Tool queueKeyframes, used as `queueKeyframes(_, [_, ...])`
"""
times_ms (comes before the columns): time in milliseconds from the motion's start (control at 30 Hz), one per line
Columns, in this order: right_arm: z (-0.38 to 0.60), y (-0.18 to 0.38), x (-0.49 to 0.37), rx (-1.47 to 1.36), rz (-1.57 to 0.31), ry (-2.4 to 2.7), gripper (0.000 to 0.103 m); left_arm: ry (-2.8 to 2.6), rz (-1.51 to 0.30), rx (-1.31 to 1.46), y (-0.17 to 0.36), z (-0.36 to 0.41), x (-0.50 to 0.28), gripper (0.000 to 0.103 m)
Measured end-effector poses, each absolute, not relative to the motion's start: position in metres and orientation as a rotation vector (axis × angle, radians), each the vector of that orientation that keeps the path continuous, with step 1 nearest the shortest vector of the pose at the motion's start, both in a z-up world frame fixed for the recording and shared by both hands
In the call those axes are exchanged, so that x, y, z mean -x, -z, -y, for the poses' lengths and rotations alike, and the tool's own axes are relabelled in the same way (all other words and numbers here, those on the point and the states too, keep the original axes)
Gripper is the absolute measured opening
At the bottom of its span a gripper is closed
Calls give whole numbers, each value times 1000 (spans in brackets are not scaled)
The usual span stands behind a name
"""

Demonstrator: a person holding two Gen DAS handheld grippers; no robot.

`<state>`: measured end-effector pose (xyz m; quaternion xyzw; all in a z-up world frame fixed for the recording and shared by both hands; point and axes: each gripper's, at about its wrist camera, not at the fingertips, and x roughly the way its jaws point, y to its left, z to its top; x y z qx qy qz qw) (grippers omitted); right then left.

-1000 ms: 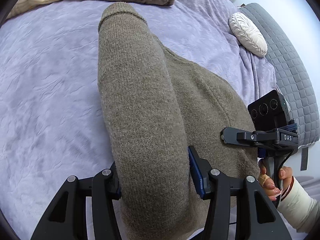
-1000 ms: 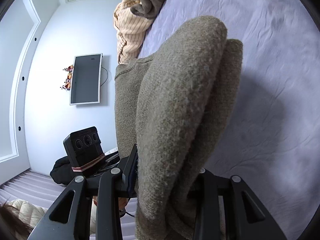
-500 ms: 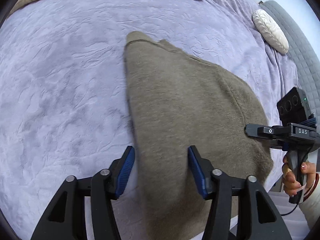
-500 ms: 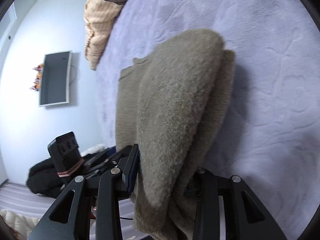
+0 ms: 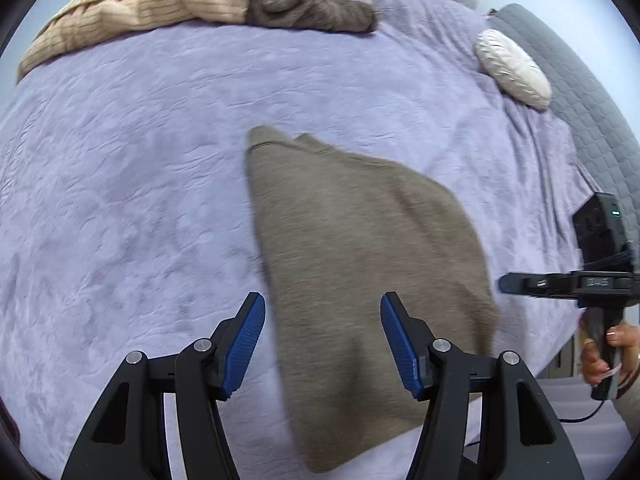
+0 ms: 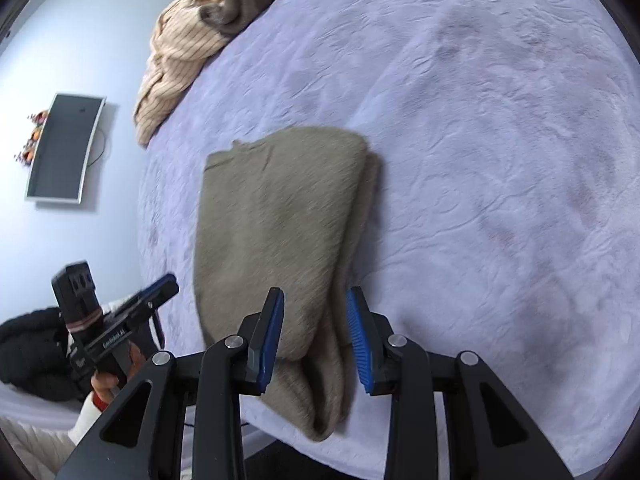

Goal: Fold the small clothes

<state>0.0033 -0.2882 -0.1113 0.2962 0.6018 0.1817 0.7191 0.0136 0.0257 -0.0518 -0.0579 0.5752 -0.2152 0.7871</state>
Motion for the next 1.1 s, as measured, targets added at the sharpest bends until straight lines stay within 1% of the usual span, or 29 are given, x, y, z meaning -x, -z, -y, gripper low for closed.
queueKeyframes(133, [272, 133, -4, -753, -1380, -409, 39, 524, -1249, 124, 54, -1, -14, 62])
queueKeyframes(167, [273, 139, -2, -787, -1383, -415, 36, 532, -1251, 122, 54, 3, -13, 62])
queueKeyframes(200, [272, 142, -3, -814, -1377, -422, 28, 539, -1255, 117, 55, 8, -13, 62])
queueKeyframes(233, [270, 140, -4, -807, -1364, -428, 8, 544, -1262, 110, 59, 11, -11, 62])
queueKeyframes(267, [267, 135, -5, -771, -1352, -433, 8, 544, -1275, 100, 63, 14, -9, 62])
queueKeyframes(333, [259, 122, -6, -609, -1346, -414, 8, 535, -1304, 83, 78, 15, -5, 62])
queueKeyframes(400, [250, 121, -7, -461, -1370, -387, 8, 537, -1307, 72, 86, 18, -1, 62])
queueKeyframes(467, [241, 128, -10, -359, -1392, -362, 8, 546, -1296, 52, 89, 23, 4, 62])
queueKeyframes(567, [235, 156, -12, -230, -1424, -322, 8, 543, -1290, 14, 89, 33, 7, 62])
queueKeyframes(633, [239, 164, -14, -263, -1425, -306, 9, 537, -1284, -7, 88, 35, 9, 62])
queueKeyframes(700, [244, 161, -12, -295, -1421, -288, 10, 533, -1285, -1, 89, 35, 10, 62])
queueKeyframes(933, [254, 137, 16, -262, -1443, -210, 10, 506, -1290, -4, 91, 29, 12, 62])
queueKeyframes(1100, [248, 110, 35, -335, -1370, -250, 10, 504, -1294, -12, 93, 29, 11, 62])
